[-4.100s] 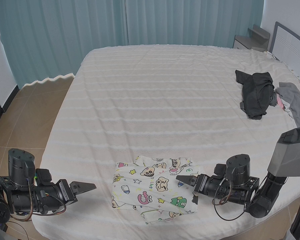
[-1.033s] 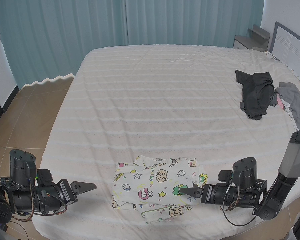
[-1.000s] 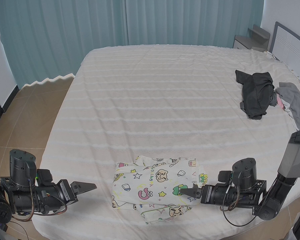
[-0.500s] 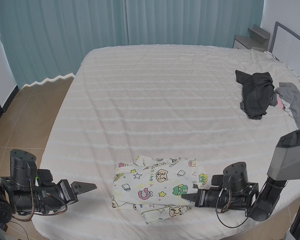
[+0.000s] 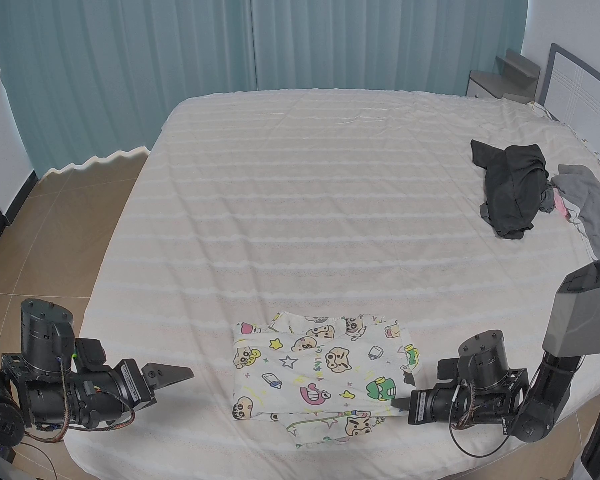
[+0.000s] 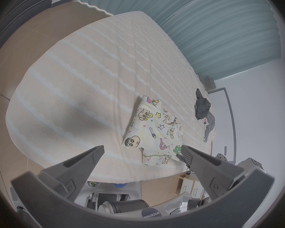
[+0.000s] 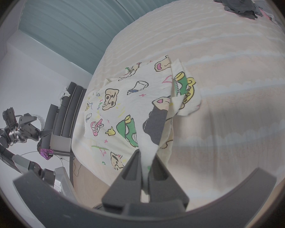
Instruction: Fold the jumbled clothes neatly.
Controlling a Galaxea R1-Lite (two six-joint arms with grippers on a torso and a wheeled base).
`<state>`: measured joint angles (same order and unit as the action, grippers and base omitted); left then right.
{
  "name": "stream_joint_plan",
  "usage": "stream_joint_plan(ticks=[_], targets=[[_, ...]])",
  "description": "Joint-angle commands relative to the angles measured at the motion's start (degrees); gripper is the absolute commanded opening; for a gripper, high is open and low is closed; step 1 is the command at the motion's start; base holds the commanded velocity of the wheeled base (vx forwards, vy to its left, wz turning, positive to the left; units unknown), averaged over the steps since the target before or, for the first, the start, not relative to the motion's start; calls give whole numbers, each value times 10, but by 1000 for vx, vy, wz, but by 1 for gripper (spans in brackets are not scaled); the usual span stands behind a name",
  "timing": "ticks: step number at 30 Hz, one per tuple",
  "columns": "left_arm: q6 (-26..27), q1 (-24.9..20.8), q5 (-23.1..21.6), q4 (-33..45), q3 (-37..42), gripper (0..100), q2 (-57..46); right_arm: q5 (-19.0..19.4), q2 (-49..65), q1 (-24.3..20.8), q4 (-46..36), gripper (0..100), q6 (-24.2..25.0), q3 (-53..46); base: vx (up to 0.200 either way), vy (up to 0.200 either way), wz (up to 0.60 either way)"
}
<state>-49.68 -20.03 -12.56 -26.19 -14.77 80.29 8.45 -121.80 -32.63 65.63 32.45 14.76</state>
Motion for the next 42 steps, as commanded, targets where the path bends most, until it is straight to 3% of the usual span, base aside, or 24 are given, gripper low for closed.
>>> stream_joint_plan(ticks=[1,13,30,31,37,42], targets=[[0,1,0,0,-1,100,3,2,19,5,3,0,-8,-18,0,0,0],[0,1,0,0,-1,100,3,11,73,3,-4,0,-20,-34,0,0,0],[-2,1,0,0,-1,100,5,13,19,18,1,0,-28,-43,0,0,0],[-2,1,0,0,-1,100,6,13,19,18,1,100,-28,-43,0,0,0],[0,1,0,-1,-1,100,9,11,24,21,5,100,-41,-47,0,0,0],[0,1,0,-1,-1,100,9,11,46,43,71,100,-34,-47,0,0,0]])
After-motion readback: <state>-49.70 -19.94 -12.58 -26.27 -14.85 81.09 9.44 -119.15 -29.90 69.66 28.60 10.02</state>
